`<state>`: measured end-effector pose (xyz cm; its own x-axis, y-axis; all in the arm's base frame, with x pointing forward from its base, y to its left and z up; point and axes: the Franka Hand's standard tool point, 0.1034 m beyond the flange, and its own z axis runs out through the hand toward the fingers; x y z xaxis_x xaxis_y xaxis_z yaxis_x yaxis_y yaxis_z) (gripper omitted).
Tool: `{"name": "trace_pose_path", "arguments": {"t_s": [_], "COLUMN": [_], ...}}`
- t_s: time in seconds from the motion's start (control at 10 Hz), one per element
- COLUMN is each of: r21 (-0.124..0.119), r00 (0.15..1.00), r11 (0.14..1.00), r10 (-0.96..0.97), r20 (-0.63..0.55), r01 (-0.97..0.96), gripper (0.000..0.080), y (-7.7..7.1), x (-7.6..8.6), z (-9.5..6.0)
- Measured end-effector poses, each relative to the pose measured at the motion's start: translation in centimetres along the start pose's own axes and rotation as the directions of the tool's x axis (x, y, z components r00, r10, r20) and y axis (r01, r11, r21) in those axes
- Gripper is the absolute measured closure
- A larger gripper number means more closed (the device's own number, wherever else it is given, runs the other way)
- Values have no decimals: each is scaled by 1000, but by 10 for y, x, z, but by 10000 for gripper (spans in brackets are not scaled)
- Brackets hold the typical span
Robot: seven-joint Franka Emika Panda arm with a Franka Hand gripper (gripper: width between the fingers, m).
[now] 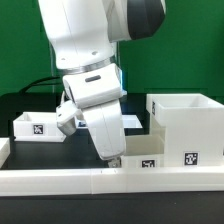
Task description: Assemble drawer
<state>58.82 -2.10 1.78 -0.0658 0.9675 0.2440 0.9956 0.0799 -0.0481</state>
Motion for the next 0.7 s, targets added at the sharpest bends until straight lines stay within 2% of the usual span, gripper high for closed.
{"name": "trace_pose_path", "arguments": {"t_s": [0.3,0.7], "r21": [1,9], "r00": [1000,1000], "r11": [1000,1000], "r10": [4,-11], "r20": [0,26], "r01": [-4,10], "gripper": [150,150], "y": [-1,4], "x": [-2,8], "z": [1,4]}}
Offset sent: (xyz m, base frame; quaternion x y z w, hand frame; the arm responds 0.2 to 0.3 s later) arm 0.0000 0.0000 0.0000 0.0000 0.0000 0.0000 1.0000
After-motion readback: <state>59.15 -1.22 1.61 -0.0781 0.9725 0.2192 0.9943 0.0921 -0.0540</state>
